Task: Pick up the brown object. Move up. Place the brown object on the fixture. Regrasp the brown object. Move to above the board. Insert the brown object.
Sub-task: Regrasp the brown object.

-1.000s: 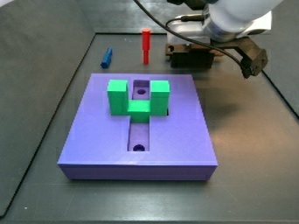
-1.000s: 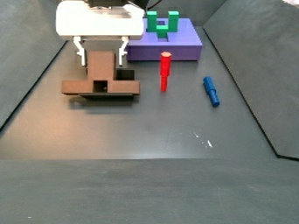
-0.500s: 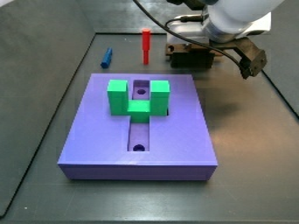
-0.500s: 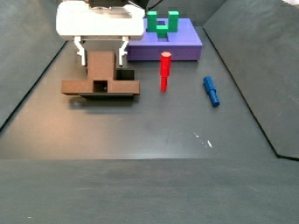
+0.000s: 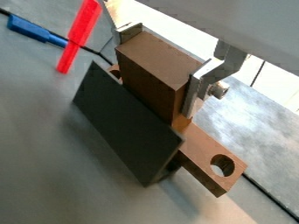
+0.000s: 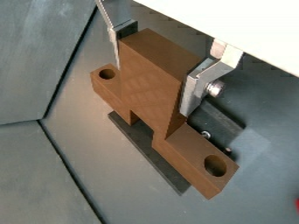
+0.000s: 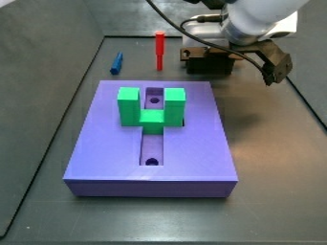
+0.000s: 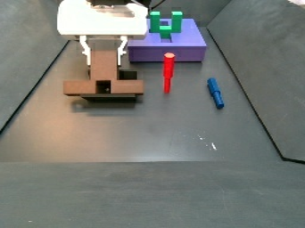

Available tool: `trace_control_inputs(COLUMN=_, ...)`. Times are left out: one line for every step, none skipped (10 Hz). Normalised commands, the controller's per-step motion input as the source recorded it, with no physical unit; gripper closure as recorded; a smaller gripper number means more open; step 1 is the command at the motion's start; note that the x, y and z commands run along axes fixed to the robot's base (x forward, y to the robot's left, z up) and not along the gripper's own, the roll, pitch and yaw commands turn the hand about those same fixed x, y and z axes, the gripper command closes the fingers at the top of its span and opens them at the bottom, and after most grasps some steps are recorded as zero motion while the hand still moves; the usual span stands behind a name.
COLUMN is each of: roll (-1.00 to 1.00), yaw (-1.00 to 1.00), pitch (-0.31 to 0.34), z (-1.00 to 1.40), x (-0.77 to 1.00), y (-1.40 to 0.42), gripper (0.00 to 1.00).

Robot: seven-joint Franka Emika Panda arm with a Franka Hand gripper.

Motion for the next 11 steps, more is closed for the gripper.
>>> trace_control_inputs(roll=0.00, yaw=0.00, pitch=0.000, z=0.00, x=0.00, y=0.00, gripper=1.00)
trace_control_inputs(roll=0.00, yaw=0.00, pitch=0.000, z=0.00, x=0.00, y=0.00, gripper=1.00)
trace_control_inputs(roll=0.00, yaw=0.00, pitch=0.000, z=0.00, x=0.00, y=0.00, gripper=1.00)
trace_control_inputs(roll=0.00, yaw=0.00, pitch=0.000, z=0.00, x=0.00, y=0.00, gripper=1.00)
trace_control_inputs(roll=0.00, yaw=0.00, pitch=0.000, z=0.00, x=0.00, y=0.00, gripper=1.00)
trace_control_inputs(roll=0.00, yaw=0.00, pitch=0.000, z=0.00, x=0.00, y=0.00, gripper=1.00)
trace_control_inputs(roll=0.00, yaw=0.00, pitch=0.000, z=0.00, x=0.00, y=0.00, gripper=1.00)
trace_control_inputs(roll=0.00, yaw=0.00, pitch=0.000, z=0.00, x=0.00, y=0.00, gripper=1.00)
trace_control_inputs(roll=0.00, yaw=0.00, pitch=0.000, z=0.00, x=0.00, y=0.00, gripper=1.00)
trace_control_inputs(roll=0.00, yaw=0.00, pitch=0.000, z=0.00, x=0.00, y=0.00, gripper=1.00)
trace_control_inputs(roll=0.00, yaw=0.00, pitch=0.000, z=0.00, x=0.00, y=0.00, gripper=1.00)
